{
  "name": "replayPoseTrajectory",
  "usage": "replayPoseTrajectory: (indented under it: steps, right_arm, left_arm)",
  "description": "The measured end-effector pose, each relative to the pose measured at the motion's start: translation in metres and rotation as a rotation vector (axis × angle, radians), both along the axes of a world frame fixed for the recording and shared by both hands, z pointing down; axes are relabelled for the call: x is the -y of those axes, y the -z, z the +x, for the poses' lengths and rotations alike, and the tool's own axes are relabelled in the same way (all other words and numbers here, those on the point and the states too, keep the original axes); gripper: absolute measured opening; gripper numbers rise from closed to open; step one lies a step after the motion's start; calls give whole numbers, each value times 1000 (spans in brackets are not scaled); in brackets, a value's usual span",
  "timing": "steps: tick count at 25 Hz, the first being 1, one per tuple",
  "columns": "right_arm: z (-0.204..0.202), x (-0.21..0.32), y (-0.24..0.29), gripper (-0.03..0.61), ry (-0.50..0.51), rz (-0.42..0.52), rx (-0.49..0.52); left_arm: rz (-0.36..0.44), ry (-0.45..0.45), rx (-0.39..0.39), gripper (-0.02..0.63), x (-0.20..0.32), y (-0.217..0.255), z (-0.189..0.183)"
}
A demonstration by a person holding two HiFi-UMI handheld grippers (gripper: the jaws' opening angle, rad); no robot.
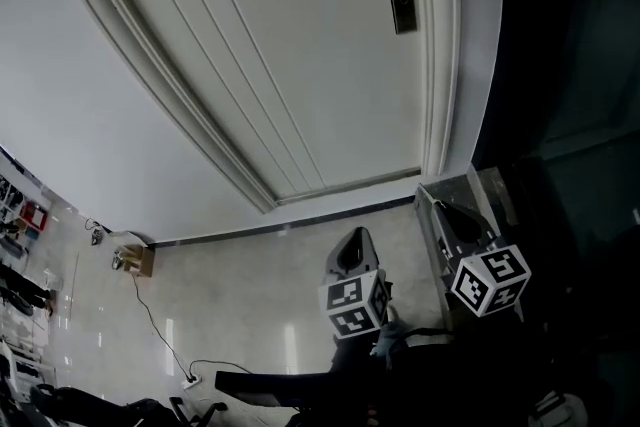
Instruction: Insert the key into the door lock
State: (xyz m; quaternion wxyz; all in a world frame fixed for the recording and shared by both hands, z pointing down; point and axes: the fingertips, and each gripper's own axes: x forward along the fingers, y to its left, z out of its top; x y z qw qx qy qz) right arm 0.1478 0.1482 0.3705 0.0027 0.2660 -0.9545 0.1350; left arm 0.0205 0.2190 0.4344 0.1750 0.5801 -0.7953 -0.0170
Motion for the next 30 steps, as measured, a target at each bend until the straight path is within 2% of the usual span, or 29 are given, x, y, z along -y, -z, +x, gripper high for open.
replayPoseTrajectory:
  steps: [8, 13, 22, 30]
  right_arm:
    - [-73, 63, 6, 12, -38, 2, 12]
    - [-106, 90, 4, 14, -75, -4, 17]
    - [-132, 122, -11, 14, -100, -16, -30]
    - [-162, 183, -17, 13, -70, -16, -31]
  left_arm:
    - [-6, -38, 9, 2, 67, 4, -77]
    - [-5, -74, 2, 2, 98, 4, -112]
    - [-11, -107, -5, 2, 138, -10, -139]
    - [-21, -69, -22, 2, 191, -20, -165]
